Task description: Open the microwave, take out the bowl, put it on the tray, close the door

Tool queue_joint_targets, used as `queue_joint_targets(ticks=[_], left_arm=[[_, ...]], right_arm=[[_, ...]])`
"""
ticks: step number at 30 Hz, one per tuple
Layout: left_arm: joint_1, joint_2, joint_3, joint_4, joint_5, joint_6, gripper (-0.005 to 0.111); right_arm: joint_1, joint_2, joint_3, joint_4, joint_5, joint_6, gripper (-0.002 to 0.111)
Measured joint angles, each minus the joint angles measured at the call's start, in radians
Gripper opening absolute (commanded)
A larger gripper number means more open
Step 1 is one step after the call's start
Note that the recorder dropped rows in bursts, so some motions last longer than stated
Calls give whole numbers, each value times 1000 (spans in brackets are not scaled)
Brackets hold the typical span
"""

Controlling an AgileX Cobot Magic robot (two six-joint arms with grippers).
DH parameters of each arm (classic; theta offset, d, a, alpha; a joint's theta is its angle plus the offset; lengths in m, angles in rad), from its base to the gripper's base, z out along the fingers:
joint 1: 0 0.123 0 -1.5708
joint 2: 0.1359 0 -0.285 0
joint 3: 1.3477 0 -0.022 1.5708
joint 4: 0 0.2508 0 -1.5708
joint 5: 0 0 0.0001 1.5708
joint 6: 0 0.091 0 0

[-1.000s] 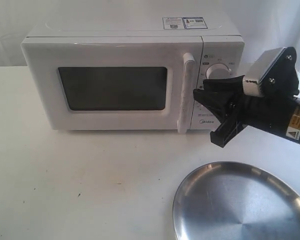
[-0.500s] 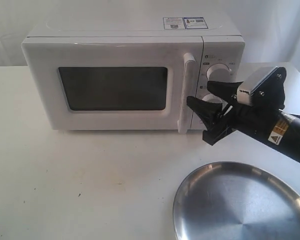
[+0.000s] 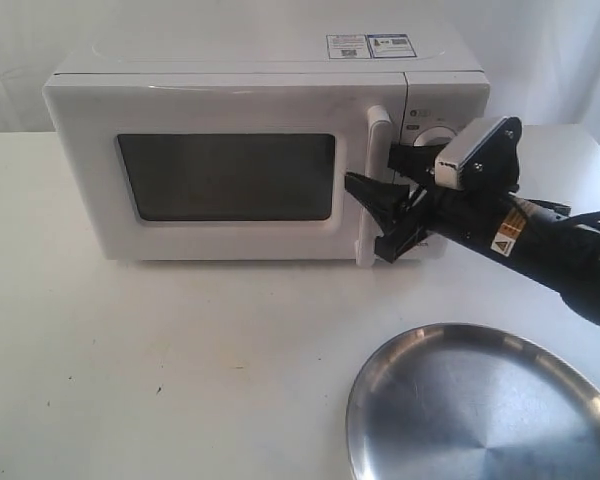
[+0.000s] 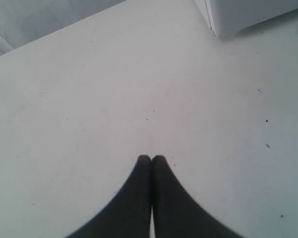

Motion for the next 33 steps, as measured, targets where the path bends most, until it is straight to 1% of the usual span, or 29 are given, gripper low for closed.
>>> queue_joint_targets(ticks=[2,4,6,9,10,18,33], left_arm=[[0,0,0,0,0,0,0],[0,0,0,0,0,0,0],[0,0,0,0,0,0,0],[0,0,0,0,0,0,0],[0,0,0,0,0,0,0],[0,0,0,0,0,0,0],[0,0,0,0,0,0,0]], right_arm=[[24,3,-18,4,-1,0,45],[38,5,-27,16,3,5,37],[50,5,-39,39,23,11,27],[62,3,-58,56,84,16,4],[66,2,-59,56,95,21,0],[68,14,-65,44,62,24,0],[58,5,-75,-19,84,49,0]])
